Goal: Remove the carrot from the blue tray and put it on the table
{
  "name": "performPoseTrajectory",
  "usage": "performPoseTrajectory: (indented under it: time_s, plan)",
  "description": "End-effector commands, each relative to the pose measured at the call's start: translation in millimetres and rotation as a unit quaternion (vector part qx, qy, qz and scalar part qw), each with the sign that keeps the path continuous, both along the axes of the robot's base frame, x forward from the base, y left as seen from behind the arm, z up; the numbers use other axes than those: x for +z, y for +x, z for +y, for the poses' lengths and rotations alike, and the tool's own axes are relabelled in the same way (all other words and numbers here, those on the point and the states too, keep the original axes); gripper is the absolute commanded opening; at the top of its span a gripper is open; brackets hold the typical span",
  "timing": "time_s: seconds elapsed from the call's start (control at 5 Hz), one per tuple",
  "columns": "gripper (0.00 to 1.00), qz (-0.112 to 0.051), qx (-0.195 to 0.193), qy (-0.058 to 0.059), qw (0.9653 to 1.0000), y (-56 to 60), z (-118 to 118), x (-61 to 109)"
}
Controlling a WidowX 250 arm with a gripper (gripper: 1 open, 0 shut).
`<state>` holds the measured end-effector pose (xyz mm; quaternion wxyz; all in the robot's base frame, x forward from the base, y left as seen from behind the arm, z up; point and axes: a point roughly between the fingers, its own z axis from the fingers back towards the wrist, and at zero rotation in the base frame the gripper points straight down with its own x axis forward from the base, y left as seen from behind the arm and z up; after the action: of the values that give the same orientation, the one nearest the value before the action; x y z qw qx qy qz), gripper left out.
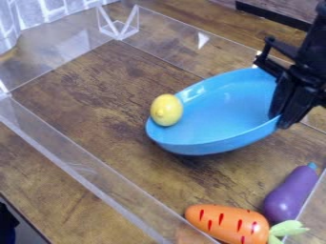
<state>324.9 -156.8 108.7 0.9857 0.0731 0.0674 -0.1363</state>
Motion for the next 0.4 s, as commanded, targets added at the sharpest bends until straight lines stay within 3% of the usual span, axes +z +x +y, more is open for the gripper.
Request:
performPoseTrajectory:
  time_s: [0.0,0.2]
  plan:
    - [0.00,-0.053,0.003,-0.026,0.9983,-1.3,5.6,44.6]
    - [0.00,-0.053,0.002,-0.026,0.9983,-5.8,6.8,49.6]
